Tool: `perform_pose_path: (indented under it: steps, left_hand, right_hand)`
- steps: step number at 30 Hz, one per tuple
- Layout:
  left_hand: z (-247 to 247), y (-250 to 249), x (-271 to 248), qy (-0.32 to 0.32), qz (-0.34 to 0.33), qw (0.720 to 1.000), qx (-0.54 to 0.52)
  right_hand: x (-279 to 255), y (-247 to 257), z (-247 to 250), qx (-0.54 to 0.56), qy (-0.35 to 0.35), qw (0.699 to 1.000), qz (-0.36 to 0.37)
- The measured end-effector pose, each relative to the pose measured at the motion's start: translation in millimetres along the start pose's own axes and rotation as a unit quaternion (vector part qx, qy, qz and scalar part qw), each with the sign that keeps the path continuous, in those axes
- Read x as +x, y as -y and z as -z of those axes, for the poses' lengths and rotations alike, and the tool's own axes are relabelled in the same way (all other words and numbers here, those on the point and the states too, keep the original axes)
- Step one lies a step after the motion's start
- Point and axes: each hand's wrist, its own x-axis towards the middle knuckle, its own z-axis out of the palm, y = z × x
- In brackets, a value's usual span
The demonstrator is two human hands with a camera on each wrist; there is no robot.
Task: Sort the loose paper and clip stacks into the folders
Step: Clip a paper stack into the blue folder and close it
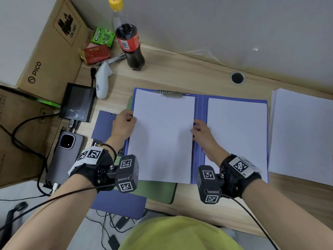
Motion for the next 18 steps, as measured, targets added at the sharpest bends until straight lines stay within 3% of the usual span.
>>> perform_pose_path:
  steps: [3, 8, 11, 14, 18]
  left_hand:
    - [0.1, -5.0, 2.9, 0.014, 0.005, 1.0, 0.026]
    - [9.6, -30.5, 14.8, 0.112, 0.052, 0.986, 0.112]
    - [12.9, -45.6, 22.0, 0.091, 0.053, 0.984, 0.143]
    - [5.9, -55.5, 28.5, 0.043, -0.029, 0.989, 0.141]
    - [-31.0, -82.7, 24.5, 0.078, -0.123, 0.981, 0.131]
  right_hand:
    - [3.8, 6.6, -1.2, -0.028, -0.004, 0.999, 0.035]
    - [13.6, 10.6, 3.0, -0.012, 0.012, 0.999, 0.039]
    - [15.3, 13.8, 13.4, 0.029, -0.027, 0.999, 0.026]
    - [16.1, 14.2, 29.7, 0.084, -0.087, 0.992, 0.045]
    - [14.2, 7.6, 55.4, 0.11, -0.125, 0.986, 0.012]
